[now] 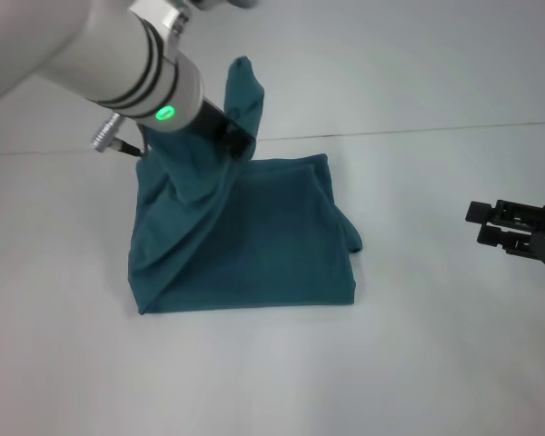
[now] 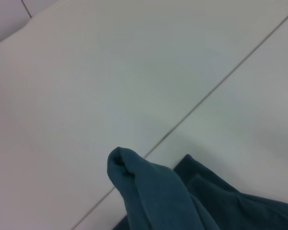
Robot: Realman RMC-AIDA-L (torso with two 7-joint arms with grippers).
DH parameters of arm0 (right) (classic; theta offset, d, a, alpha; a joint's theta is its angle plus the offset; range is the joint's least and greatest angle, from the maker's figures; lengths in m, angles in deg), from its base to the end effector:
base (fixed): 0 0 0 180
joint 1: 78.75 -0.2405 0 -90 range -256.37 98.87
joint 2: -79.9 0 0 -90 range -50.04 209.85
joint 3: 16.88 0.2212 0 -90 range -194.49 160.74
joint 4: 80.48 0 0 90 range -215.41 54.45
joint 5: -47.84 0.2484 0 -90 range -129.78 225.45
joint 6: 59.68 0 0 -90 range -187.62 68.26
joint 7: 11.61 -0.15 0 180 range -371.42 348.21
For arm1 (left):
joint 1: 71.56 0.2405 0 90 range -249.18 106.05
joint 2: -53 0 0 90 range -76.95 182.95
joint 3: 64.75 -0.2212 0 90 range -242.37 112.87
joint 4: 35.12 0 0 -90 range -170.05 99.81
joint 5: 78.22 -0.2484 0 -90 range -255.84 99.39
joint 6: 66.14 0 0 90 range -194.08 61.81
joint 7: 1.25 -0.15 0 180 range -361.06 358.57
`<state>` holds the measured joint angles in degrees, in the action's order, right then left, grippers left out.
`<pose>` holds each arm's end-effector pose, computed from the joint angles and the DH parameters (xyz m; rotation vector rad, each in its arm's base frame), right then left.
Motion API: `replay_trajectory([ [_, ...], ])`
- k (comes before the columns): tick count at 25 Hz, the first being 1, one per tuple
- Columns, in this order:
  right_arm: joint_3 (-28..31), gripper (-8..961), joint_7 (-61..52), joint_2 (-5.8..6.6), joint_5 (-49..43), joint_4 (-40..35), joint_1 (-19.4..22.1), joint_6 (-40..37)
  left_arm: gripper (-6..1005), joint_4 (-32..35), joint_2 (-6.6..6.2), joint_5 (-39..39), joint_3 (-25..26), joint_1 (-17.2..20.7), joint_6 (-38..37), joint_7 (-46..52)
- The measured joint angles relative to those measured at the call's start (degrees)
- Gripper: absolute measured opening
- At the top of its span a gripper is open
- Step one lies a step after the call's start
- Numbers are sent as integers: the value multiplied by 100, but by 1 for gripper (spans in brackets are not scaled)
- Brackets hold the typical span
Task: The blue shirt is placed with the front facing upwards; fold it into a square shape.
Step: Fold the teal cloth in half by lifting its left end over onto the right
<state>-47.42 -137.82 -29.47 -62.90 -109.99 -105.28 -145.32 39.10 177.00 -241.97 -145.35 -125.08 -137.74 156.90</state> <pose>0.3270 0.3444 0.0830 -2.0171 1.8269 0.9716 -0.0123 0.4382 -0.0008 -2.3674 -0.5459 0.2381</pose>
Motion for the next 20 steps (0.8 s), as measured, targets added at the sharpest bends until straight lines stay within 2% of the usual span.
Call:
replay_trajectory([
  [6,-2,602,0,4,0,1,-1,28,217,-270,1,0,-221,-115,173,31],
  [20,-3,596,-2,-3,0,-2,5,39,252,-1100,-20,1,-190,-519,526,121],
])
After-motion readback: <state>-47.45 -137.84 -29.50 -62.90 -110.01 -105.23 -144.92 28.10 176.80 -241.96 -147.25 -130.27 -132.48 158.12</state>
